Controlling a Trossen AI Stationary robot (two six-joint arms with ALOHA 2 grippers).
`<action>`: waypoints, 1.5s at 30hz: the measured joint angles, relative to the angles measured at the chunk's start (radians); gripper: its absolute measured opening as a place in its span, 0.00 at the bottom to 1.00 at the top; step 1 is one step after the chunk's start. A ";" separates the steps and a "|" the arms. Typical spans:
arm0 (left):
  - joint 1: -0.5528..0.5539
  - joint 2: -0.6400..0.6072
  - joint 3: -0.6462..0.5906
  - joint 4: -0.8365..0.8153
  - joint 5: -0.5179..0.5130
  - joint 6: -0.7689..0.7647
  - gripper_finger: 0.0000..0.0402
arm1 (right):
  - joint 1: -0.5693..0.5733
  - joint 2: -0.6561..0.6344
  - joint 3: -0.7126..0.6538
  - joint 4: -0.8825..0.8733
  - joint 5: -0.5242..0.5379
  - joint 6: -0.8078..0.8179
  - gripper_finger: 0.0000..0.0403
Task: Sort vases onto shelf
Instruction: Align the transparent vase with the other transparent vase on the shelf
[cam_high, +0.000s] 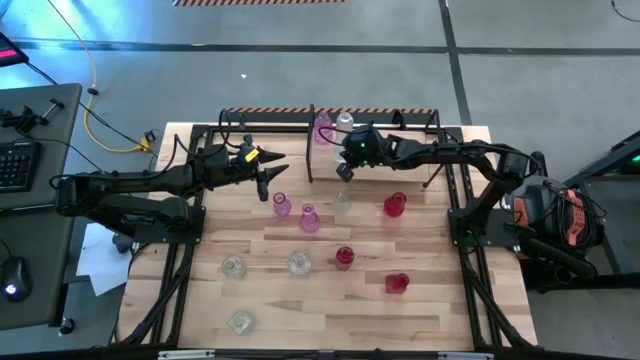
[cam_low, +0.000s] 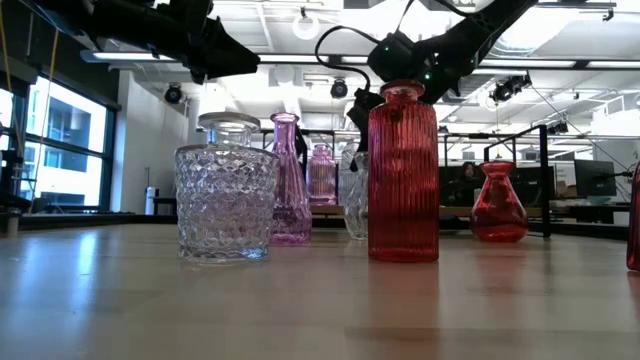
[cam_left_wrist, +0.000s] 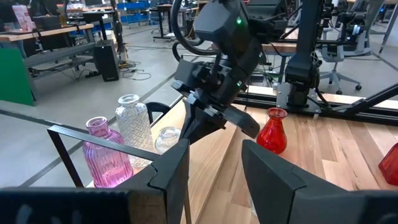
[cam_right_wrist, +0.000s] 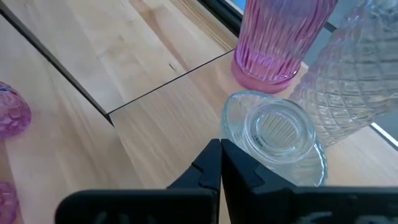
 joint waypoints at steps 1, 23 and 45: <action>0.000 0.000 0.000 0.000 0.000 0.000 0.35 | 0.000 0.000 0.000 0.000 0.000 0.000 0.00; 0.000 0.000 0.000 -0.005 0.000 0.000 0.35 | 0.189 -0.063 0.000 0.005 -0.002 -0.105 0.00; 0.000 0.036 0.000 0.006 0.000 0.009 0.35 | 0.284 -0.140 0.181 -0.462 0.020 -0.154 0.37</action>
